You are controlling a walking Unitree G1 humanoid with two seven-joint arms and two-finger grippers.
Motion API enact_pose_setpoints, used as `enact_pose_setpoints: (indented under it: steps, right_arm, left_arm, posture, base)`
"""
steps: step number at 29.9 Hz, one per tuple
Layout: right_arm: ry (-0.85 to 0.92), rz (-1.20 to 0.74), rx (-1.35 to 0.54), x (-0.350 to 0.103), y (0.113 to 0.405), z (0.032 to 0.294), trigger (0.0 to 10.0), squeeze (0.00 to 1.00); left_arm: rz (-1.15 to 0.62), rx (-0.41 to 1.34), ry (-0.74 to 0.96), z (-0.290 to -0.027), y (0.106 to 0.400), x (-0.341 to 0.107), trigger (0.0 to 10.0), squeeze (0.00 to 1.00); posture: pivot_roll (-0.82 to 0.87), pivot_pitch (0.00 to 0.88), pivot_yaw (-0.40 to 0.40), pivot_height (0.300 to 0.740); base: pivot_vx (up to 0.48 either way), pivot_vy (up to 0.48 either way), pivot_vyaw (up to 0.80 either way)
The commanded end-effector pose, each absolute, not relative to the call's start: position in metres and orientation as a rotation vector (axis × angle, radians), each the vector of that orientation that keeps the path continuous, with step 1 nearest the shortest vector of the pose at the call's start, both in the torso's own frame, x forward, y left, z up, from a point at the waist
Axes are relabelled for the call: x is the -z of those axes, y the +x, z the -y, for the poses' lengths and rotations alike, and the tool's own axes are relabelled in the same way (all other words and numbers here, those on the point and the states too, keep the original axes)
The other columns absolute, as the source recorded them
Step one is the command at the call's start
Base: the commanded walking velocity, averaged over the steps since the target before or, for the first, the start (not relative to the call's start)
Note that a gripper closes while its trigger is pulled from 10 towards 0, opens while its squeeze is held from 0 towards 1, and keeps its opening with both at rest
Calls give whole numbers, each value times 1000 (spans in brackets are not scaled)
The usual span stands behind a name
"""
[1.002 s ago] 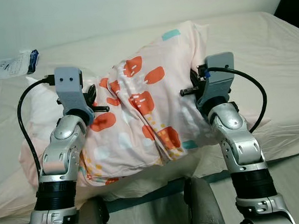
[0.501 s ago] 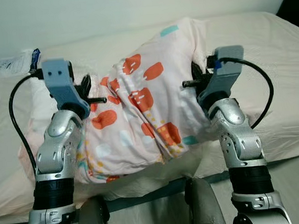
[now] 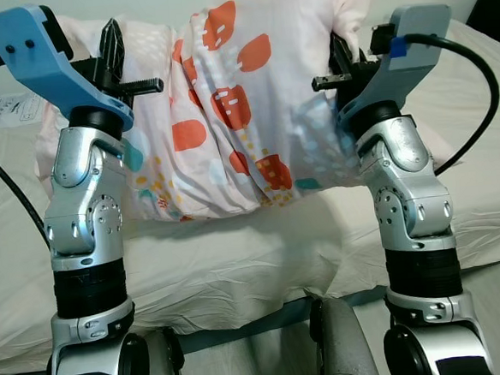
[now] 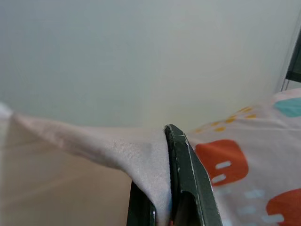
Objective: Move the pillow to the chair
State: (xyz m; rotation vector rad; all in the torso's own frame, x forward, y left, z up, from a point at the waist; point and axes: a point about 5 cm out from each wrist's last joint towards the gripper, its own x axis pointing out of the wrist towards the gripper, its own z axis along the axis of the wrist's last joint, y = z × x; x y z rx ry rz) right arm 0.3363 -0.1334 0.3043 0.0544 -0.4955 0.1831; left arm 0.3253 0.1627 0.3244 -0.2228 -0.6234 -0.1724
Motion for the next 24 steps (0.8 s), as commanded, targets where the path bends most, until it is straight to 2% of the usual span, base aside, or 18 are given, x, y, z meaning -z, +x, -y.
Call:
enact_pose_setpoints:
  steps: [1, 12, 24]
  right_arm:
    - [25, 521, -233, -303, 332, 122, 10000, 0]
    - [-14, 457, -222, -286, 333, 125, 10000, 0]
    - [-63, 425, -208, -273, 333, 127, 10000, 0]
  left_arm:
    - [631, 204, -171, -159, 321, -325, 10000, 0]
    - [502, 159, -100, -162, 326, -293, 10000, 0]
    - [458, 152, 4, -156, 327, -280, 10000, 0]
  posture:
    - [15, 90, 18, 506]
    - [14, 80, 20, 506]
    - [15, 85, 25, 546]
  base:
    - [0, 0, 0]
    - [0, 0, 0]
    - [0, 0, 0]
